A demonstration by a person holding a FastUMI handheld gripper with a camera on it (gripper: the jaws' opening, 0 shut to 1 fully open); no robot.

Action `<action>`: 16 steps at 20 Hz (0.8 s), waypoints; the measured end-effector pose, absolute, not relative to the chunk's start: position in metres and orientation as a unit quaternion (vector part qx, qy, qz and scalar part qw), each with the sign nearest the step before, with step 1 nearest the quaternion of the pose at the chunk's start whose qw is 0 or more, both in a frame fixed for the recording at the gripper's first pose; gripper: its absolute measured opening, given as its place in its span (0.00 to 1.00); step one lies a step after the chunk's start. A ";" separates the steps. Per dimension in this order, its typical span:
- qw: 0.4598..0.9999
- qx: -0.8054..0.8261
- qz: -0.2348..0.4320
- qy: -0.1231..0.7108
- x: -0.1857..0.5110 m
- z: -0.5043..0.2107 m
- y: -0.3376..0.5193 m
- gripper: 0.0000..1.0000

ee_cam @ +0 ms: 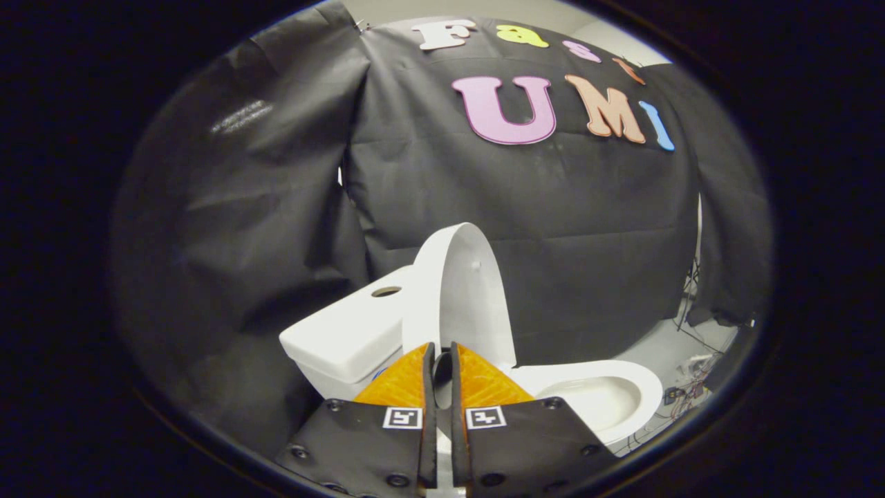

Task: Open the toilet lid.

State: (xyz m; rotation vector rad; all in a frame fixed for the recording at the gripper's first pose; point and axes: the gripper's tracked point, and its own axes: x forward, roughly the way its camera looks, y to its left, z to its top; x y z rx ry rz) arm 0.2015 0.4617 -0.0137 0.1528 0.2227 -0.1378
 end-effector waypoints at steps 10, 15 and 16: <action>0.992 0.037 0.013 0.118 0.185 -0.019 0.499 0.61; 0.994 0.036 0.036 0.101 0.153 -0.004 0.503 0.98; 0.994 0.038 0.033 0.100 0.147 -0.003 0.499 0.98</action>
